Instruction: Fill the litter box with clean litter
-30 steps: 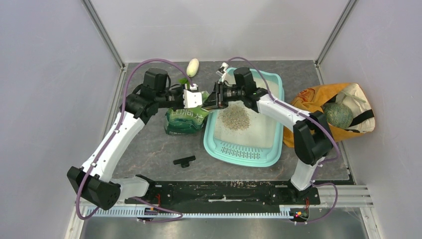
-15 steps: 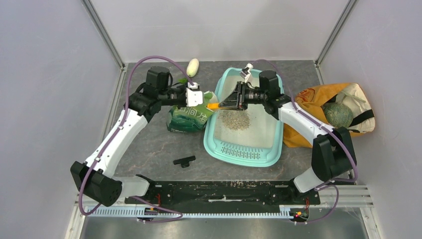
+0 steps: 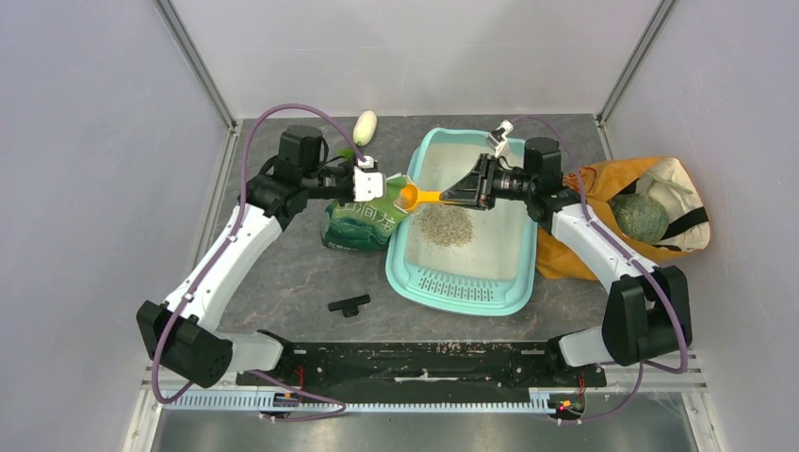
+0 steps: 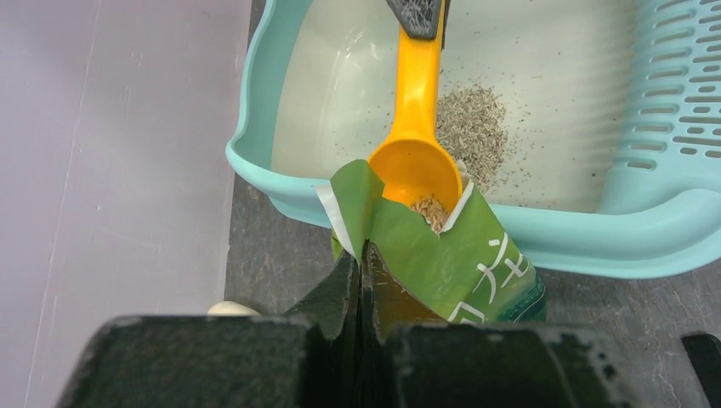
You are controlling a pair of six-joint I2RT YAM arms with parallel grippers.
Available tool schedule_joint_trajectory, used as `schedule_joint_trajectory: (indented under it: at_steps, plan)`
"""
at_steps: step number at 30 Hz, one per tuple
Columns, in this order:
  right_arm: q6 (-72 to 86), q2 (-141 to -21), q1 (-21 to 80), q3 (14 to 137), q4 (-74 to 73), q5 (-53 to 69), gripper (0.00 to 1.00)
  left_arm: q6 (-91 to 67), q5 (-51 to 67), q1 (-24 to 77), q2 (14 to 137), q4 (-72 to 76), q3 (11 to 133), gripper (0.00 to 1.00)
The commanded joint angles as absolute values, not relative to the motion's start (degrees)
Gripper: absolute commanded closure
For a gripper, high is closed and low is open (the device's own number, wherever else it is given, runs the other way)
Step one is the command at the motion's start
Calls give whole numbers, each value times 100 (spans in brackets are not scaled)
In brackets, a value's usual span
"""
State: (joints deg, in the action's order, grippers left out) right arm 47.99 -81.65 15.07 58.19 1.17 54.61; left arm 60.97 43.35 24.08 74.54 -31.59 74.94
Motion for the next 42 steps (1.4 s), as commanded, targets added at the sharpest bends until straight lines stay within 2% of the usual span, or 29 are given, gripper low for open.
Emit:
schedule_joint_trajectory:
  at_steps: [1,18,28,33,35,39,42]
  plan:
    - [4811,-7791,1259,5667,92,5883,100,6249,4878,2454,7401,-2471,7690,98]
    - [5257,-6988,382,5013,25,6251,100,6284,4905,2461,7534,-2471,7761,98]
    - [5400,-6624,-513,4867,-344,6766,100,6260,4904,2471,7541,-2478,7752,98]
    - [4864,-6608,-1004,5133,-1176,6917,100,6261,4872,2470,7537,-2496,7744,98]
    - [4094,-6665,-1054,5524,-2097,6732,100,6223,4806,2470,7517,-2505,7734,98]
    - [2499,-6846,-1051,6454,-3824,5726,100,6017,4550,2470,7423,-2482,7667,98]
    - [1724,-6992,-988,7047,-4468,4964,100,5914,4261,2474,7266,-2461,7485,98]
